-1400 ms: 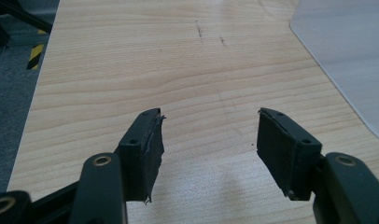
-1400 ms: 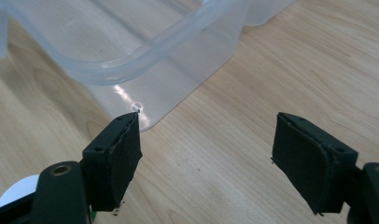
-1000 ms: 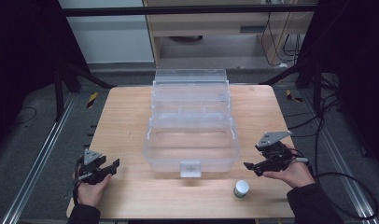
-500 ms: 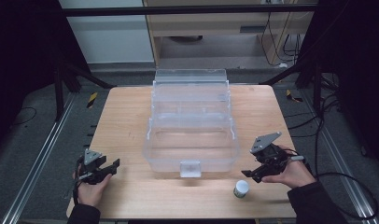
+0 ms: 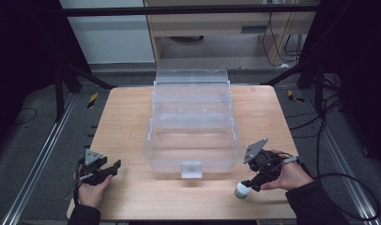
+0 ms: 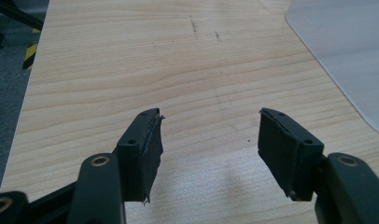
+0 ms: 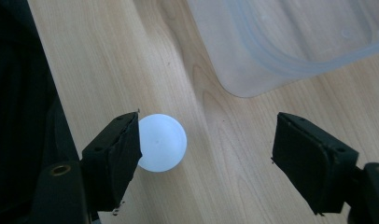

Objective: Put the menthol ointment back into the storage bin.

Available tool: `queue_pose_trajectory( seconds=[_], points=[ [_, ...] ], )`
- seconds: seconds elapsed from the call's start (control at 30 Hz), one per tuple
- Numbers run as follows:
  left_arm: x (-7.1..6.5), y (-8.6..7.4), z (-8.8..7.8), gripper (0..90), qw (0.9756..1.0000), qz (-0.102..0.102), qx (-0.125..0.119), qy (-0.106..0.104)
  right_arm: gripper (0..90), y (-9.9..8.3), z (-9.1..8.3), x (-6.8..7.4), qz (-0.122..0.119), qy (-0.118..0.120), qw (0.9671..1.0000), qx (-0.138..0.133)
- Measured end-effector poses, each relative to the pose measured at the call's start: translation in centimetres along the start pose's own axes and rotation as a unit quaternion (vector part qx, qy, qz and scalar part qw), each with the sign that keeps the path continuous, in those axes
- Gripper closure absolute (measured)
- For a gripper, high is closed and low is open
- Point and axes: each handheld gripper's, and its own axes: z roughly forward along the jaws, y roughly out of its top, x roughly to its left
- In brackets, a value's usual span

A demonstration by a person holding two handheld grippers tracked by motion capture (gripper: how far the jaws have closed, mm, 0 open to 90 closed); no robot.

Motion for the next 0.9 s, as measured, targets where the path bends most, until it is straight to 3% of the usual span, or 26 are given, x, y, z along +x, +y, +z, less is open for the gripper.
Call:
queue_pose_trajectory(
  seconds=[0.47, 0.9],
  points=[
    [0.0, 0.0, 0.0, 39.4, 1.0, 0.003, 0.003, -0.001, 32.2, 0.3, 1.4, 1.0, -0.038, 0.027, 0.9976, 0.052],
    [0.0, 0.0, 0.0, 39.5, 1.0, 0.005, 0.004, 0.0, 39.2, 0.4, 2.6, 1.5, -0.089, 0.036, 0.9919, 0.083]
  ],
)
